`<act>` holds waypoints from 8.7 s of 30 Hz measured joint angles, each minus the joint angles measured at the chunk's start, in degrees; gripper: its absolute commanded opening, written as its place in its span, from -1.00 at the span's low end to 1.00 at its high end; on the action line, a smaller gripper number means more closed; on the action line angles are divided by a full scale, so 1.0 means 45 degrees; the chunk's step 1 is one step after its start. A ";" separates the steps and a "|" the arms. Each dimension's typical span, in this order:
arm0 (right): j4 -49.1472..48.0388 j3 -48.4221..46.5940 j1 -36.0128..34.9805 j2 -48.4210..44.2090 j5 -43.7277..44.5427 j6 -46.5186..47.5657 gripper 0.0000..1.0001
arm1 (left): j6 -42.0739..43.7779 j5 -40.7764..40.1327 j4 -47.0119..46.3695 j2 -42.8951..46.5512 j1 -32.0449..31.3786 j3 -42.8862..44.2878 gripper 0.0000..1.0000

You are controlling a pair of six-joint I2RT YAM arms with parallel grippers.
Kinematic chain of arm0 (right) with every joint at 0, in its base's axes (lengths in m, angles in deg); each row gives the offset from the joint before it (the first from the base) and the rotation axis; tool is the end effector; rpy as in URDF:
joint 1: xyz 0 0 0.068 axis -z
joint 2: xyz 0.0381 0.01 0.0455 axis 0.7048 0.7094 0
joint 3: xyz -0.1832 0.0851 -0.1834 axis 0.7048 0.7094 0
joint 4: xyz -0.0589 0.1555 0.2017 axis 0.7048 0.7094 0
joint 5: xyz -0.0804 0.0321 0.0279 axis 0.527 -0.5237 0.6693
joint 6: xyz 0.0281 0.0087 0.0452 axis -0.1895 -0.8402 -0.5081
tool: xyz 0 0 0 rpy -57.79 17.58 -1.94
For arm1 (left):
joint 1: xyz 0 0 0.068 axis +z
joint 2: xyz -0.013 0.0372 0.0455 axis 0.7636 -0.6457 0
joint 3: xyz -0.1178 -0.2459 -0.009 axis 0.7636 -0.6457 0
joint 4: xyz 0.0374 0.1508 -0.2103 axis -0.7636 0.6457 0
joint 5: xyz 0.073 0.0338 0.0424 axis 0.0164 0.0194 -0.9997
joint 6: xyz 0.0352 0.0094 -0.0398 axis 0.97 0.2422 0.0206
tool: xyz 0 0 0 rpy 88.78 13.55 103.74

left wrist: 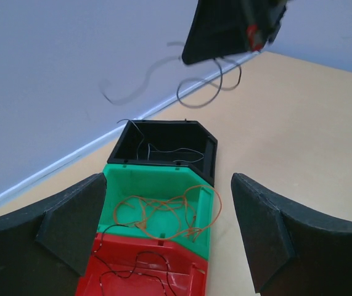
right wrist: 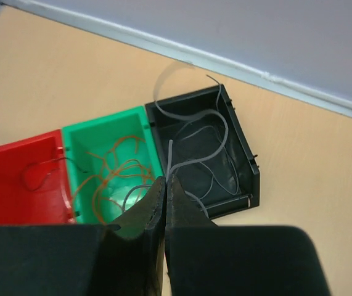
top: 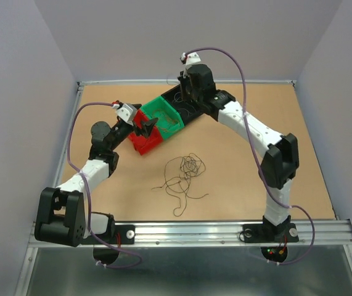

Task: Untangle the cables

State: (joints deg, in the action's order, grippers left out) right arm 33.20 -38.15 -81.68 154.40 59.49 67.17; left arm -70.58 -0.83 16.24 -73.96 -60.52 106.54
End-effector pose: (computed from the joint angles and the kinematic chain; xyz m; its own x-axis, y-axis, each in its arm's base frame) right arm 0.3756 0.2720 0.3749 -0.2707 -0.1105 -0.9563 -0.3990 0.9169 0.0070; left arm 0.2589 -0.0698 0.2939 0.3592 0.0049 -0.9332 0.6593 0.7064 0.2575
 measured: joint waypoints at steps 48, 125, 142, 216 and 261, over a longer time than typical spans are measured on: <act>0.0306 0.3186 0.1569 -0.1870 -0.2739 -0.2191 0.46 | 0.0058 0.0087 0.0019 -0.1098 -0.0010 -0.0024 0.89; -0.4940 1.6534 -0.1831 -1.6276 -0.2817 -0.2200 -0.99 | 0.3929 0.3711 0.3240 -0.0826 -0.3036 0.0559 0.98; -0.6164 1.6553 -0.1831 -1.5319 -0.5814 -0.2273 -0.99 | 0.2773 0.1982 -0.2725 0.0738 -0.4522 -0.2516 0.97; -0.4158 0.3643 0.1209 0.0646 -0.1753 -0.3249 -0.99 | -0.0267 0.0767 -0.0763 0.2798 -0.1287 -0.1054 -1.00; -0.4036 1.1322 -0.1209 -0.5634 -0.3196 -0.2327 0.65 | -0.0092 0.0957 -0.0554 0.2773 -0.1287 -0.1078 -1.00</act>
State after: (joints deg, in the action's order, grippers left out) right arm 15.03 12.80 -87.12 129.05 45.11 56.70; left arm -70.99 3.47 13.75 -61.48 -66.31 101.69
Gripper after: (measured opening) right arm 0.832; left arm 0.026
